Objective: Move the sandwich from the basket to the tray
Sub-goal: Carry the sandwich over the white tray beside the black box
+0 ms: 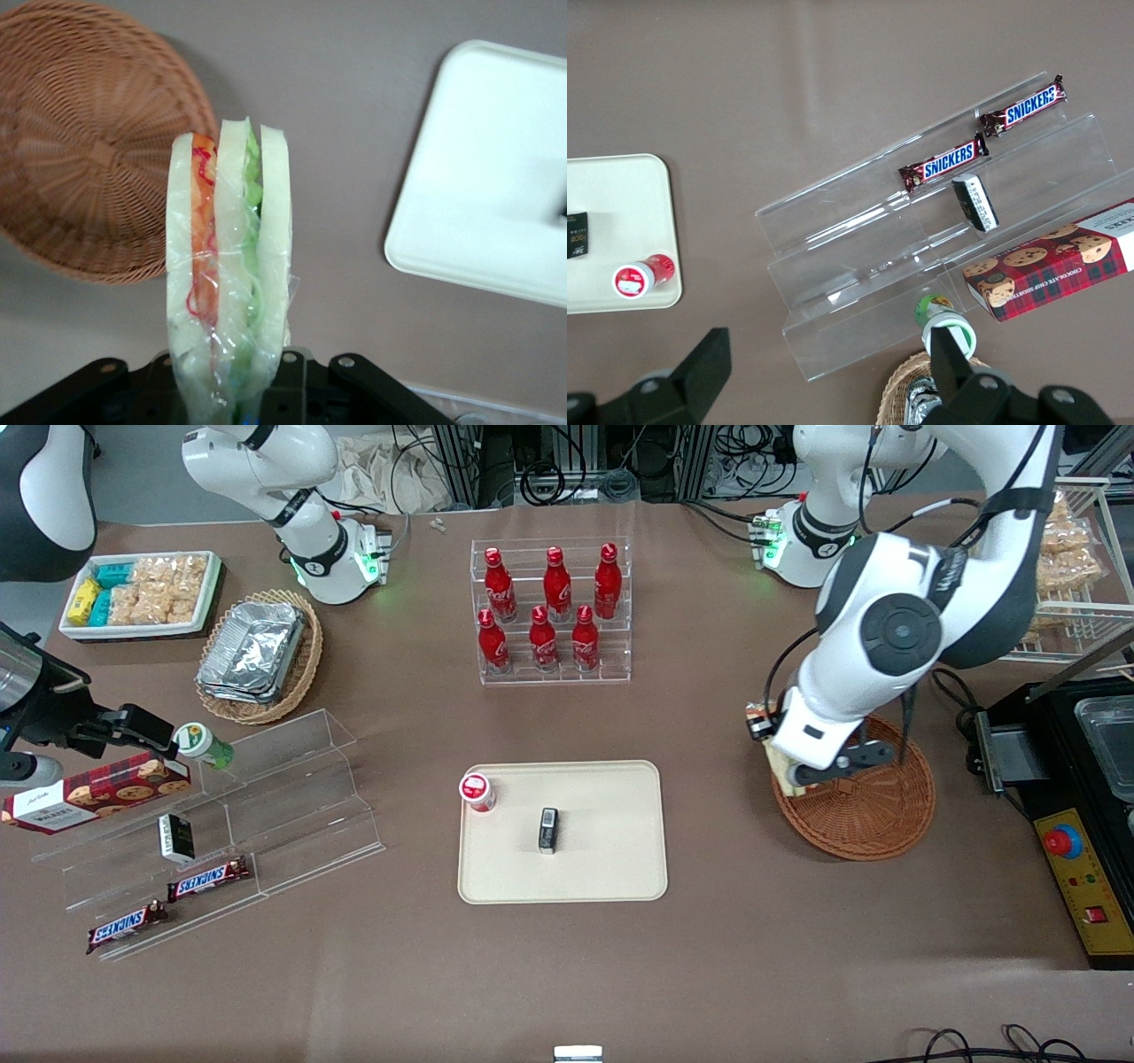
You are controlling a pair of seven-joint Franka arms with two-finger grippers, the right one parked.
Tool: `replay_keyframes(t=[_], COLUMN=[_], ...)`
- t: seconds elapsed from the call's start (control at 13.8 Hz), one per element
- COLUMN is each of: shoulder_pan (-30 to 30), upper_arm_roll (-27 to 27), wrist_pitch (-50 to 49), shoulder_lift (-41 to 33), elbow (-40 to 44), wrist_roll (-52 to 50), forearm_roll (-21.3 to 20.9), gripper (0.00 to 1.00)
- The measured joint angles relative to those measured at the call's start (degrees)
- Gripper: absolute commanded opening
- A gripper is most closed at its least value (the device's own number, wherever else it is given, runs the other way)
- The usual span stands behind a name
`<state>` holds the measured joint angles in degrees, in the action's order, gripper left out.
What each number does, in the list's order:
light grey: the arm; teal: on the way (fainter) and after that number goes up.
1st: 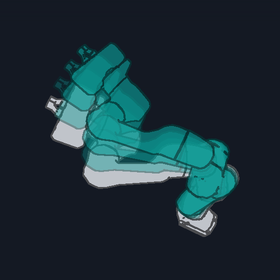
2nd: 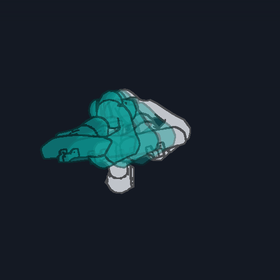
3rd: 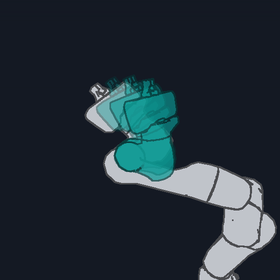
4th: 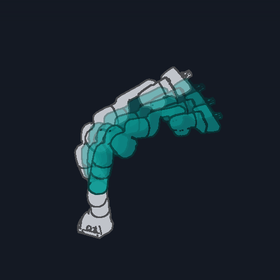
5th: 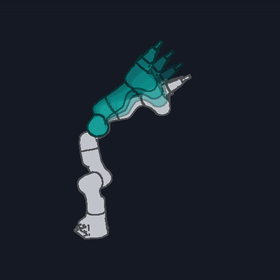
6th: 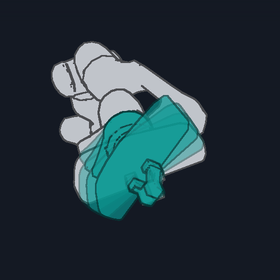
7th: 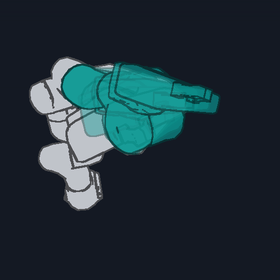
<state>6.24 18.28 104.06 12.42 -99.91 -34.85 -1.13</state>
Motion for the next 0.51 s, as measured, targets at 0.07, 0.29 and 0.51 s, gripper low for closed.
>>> replay_keyframes(t=[0.07, 0.29, 0.51], shoulder_pan=[0.4, 0.8, 1.2], upper_arm_roll=[0.4, 2.3, 4.9], wrist_pitch=[0.2, 0.2, 0.8], shoulder_lift=[1.6, 7.3, 11.7], elbow=[1.6, 9.3, 13.2], wrist_roll=[2.5, 8.1, 9.5], forearm_roll=[0.0, -0.1, -0.5], gripper=[0.00, 0.00, 0.00])
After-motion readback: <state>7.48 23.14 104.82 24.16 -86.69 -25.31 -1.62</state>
